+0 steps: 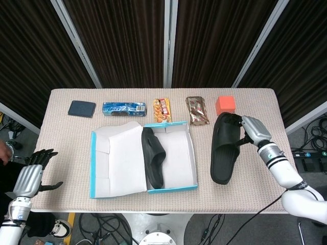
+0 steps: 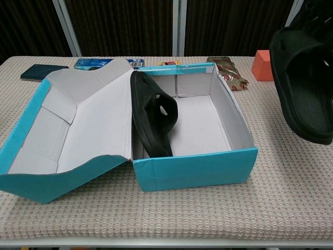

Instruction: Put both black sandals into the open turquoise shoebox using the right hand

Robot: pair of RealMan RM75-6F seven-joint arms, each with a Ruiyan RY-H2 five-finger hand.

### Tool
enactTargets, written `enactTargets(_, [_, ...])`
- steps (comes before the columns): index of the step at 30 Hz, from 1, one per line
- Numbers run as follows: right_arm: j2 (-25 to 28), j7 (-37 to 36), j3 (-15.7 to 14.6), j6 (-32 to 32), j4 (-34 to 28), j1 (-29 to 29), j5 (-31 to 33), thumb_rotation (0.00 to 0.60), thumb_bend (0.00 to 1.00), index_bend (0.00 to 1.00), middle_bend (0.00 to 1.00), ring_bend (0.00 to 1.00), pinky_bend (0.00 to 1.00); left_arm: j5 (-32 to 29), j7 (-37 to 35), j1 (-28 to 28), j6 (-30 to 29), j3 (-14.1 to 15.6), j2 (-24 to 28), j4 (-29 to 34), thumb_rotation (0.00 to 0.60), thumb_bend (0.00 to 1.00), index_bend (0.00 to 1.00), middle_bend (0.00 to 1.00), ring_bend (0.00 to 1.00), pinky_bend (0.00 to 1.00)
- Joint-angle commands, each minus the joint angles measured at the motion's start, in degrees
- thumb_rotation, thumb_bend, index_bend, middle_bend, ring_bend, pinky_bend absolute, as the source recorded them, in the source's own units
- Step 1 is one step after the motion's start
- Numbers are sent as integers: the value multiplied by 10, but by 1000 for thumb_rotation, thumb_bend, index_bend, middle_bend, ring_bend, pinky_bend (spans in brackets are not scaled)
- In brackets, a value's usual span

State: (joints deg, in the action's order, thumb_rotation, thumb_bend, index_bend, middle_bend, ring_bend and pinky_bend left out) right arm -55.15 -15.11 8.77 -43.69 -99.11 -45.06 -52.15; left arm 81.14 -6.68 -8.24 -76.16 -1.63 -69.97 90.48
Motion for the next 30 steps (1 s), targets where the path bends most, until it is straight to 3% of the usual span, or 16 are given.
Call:
enactTargets(1, [-24, -103, 50, -33, 6, 38, -88, 600, 117, 565, 533, 300, 390, -1, 0, 0, -1, -1, 0, -1, 600, 90, 161, 86, 25, 35])
enactTargets(7, [-107, -244, 79, -51, 43, 40, -184, 600, 115, 568, 534, 300, 385, -5, -1, 0, 1, -1, -1, -4, 600, 90, 161, 86, 25, 35])
enactTargets(14, [-201, -326, 74, -50, 111, 11, -261, 600, 100, 571, 534, 300, 384, -11, 3, 2, -1, -5, -1, -5, 600, 89, 161, 86, 25, 35])
enactTargets(23, [-281, -398, 57, -56, 205, -8, -296, 600, 94, 572, 534, 300, 376, -19, 11, 2, 1, -7, -7, -11, 600, 89, 161, 86, 25, 35])
enactTargets(30, [-311, -436, 42, -50, 256, -19, -312, 600, 96, 572, 534, 300, 376, -23, 9, 0, 6, -8, -10, -17, 600, 89, 161, 86, 25, 35])
